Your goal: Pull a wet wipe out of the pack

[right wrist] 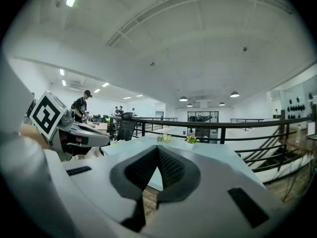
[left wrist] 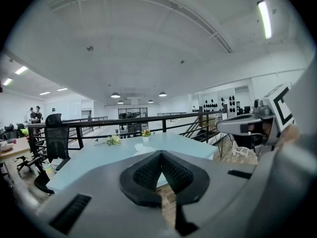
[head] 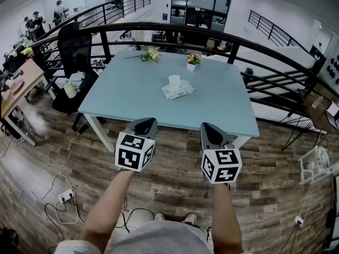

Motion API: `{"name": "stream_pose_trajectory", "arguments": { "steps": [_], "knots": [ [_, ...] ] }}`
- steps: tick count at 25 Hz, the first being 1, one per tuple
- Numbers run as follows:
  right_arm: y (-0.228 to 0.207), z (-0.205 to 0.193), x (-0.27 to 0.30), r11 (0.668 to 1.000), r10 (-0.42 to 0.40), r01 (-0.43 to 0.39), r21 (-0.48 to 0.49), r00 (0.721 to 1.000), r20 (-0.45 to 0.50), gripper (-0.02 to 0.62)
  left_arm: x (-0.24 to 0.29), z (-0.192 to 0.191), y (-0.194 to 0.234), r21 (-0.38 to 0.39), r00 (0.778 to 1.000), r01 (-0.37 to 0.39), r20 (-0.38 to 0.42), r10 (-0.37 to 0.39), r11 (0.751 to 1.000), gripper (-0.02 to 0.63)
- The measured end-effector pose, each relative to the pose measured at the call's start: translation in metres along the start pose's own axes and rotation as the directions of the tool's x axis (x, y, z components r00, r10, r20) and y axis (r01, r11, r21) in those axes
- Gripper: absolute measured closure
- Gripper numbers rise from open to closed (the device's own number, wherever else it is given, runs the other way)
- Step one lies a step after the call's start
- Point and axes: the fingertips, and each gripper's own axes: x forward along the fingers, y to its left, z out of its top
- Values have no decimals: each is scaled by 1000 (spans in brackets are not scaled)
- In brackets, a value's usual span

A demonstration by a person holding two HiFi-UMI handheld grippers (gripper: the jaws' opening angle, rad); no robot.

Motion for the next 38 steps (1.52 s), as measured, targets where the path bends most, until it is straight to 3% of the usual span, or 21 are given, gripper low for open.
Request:
{"name": "stream_pose_trajectory", "arguments": {
  "steps": [14,23,38],
  "knots": [
    [3,-2,8,1000,-9,10,7,1000,-13,588,3,-7,15,-24,1000,-7,8,8,1000,612],
    [0,-4,27,1000,16,-16,23,1000,-11,535,17,-7,22,-16,1000,-14,4,14,1000,612],
    [-39,-12,90,998,52,-50,39,998,-46,486,85,-3,42,-26,999,-31,-34,30,999,612]
  ]
}}
